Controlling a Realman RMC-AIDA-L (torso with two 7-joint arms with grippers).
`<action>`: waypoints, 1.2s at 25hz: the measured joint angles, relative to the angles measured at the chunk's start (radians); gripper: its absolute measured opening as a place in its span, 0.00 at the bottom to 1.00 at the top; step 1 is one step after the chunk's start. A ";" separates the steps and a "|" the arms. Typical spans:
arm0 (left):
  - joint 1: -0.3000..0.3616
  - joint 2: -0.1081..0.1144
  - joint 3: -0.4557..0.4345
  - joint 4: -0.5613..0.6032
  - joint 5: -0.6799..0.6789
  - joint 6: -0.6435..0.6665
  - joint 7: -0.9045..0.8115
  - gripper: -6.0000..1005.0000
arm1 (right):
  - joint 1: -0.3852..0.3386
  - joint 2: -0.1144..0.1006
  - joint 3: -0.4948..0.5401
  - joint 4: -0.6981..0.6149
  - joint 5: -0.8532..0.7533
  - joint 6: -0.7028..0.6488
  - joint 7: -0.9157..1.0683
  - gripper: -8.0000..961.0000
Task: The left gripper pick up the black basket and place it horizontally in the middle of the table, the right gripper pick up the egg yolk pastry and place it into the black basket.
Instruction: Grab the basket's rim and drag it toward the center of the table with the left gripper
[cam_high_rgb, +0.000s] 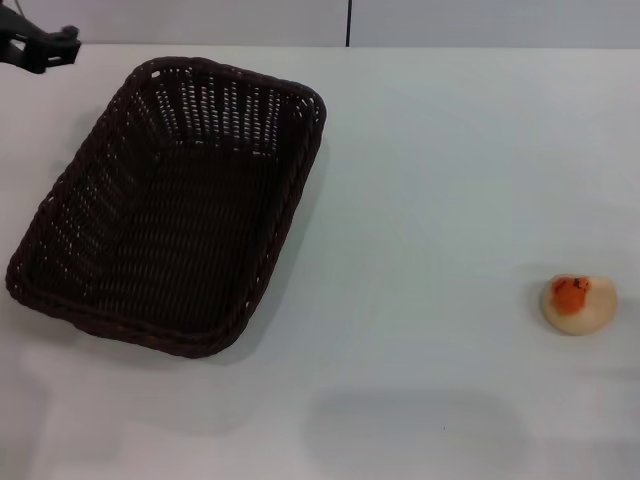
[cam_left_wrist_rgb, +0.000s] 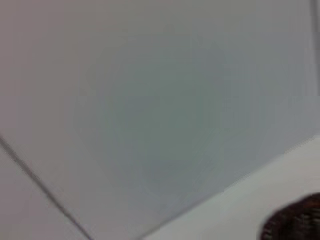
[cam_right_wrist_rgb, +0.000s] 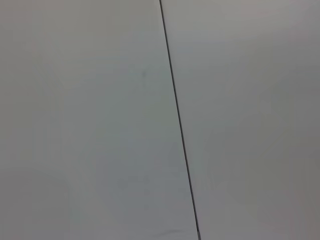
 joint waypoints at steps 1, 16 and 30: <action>-0.026 0.003 -0.004 -0.022 -0.001 -0.070 0.002 0.76 | 0.000 0.000 -0.002 -0.001 0.000 0.000 0.000 0.81; -0.259 0.005 -0.095 0.075 0.006 -0.485 -0.014 0.74 | -0.005 0.000 -0.024 -0.012 0.004 0.002 0.004 0.81; -0.363 0.008 -0.151 0.326 0.007 -0.493 -0.007 0.72 | -0.005 0.000 -0.024 -0.020 0.004 0.015 0.012 0.81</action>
